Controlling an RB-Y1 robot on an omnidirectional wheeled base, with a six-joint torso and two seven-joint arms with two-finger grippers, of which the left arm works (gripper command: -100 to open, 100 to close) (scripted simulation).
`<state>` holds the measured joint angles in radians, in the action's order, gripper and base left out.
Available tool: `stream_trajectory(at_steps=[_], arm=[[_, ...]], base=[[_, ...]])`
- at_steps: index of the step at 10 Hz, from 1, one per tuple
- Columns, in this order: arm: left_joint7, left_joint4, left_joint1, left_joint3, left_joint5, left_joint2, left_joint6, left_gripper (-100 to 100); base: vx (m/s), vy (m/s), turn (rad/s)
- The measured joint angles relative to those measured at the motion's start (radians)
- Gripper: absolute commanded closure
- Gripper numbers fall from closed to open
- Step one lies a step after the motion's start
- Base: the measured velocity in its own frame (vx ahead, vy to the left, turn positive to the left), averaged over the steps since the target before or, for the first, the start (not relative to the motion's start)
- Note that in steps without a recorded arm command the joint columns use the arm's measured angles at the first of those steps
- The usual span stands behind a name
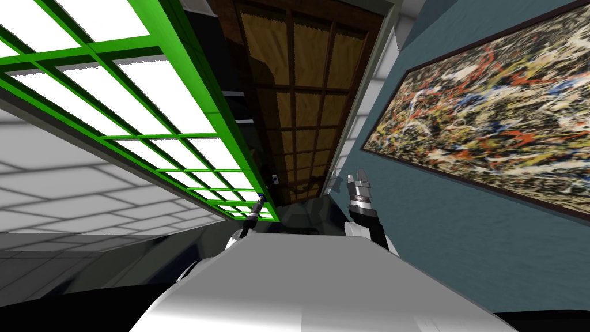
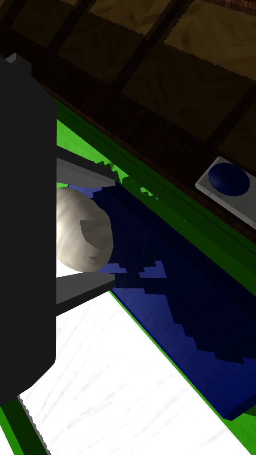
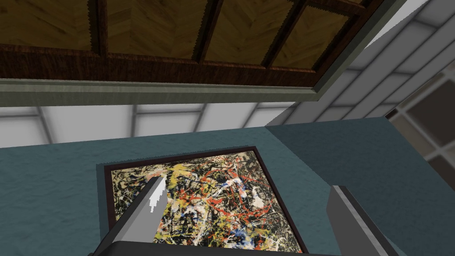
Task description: Pull the door open
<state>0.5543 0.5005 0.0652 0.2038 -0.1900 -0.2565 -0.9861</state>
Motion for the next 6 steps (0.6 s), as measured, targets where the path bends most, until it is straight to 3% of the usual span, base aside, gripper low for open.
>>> stream_trajectory(at_steps=[2, 6], arm=[[-0.047, 0.034, -0.016, -0.010, 0.013, 0.001, 0.018, 100], [-0.141, 0.003, 0.000, -0.026, 0.047, -0.002, 0.006, 100]], base=[[-0.045, 0.020, -0.063], [-0.033, 0.017, -0.041]])
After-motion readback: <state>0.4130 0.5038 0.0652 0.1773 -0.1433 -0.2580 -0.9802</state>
